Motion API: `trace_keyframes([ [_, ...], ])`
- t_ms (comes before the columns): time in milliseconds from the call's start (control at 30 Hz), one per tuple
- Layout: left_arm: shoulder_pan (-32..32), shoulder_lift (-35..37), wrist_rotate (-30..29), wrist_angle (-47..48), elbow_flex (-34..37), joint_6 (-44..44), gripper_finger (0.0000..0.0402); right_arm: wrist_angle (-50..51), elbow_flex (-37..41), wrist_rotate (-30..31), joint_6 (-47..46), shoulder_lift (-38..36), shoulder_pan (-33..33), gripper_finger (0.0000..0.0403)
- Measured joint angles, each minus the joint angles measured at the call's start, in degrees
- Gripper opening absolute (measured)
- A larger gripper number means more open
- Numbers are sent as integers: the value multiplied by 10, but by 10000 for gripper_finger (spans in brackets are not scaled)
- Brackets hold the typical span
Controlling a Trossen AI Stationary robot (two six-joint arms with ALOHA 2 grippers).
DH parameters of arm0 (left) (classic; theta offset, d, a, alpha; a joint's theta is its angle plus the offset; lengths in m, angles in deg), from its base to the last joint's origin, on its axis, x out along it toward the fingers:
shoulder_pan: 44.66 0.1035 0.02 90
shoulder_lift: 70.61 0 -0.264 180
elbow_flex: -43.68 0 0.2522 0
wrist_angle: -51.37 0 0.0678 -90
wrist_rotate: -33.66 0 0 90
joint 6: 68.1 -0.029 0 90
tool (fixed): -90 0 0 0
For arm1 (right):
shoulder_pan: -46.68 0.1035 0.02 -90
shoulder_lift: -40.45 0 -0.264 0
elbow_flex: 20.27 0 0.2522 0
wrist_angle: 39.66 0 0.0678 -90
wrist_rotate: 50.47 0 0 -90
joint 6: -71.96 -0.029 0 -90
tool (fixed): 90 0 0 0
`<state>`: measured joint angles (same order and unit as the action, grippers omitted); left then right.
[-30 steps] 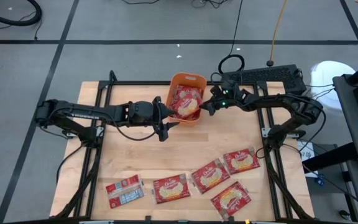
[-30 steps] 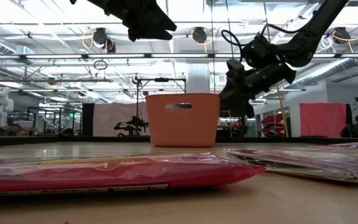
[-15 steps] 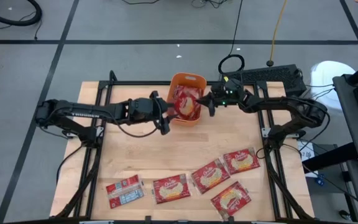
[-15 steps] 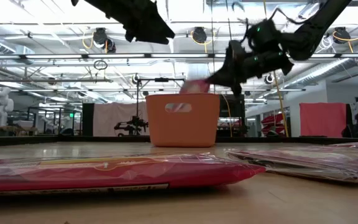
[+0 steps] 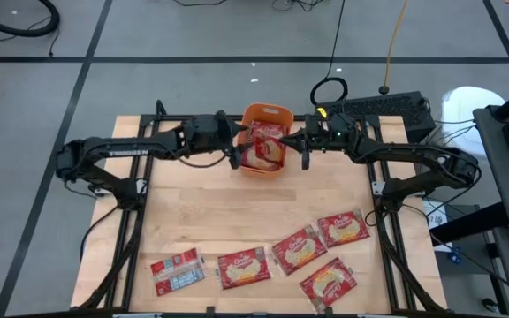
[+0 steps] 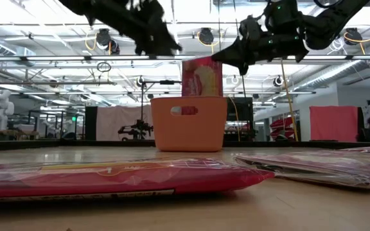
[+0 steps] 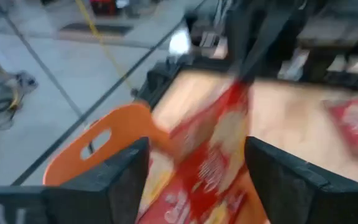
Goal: Sort popcorn bags into baskets
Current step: Put the red popcorn bag into the orange bin
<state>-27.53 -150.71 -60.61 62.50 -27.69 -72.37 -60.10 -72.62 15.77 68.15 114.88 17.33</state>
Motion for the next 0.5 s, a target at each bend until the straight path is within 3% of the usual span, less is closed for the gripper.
trace_keyframes([
  [233, 22, -62, 6, -33, 1, -17, 318, -16, 0, 28, 0, -24, 0, 0],
  [500, 43, -124, 108, -112, 1, -22, 287, -41, 0, 27, -14, -30, 1, 0],
])
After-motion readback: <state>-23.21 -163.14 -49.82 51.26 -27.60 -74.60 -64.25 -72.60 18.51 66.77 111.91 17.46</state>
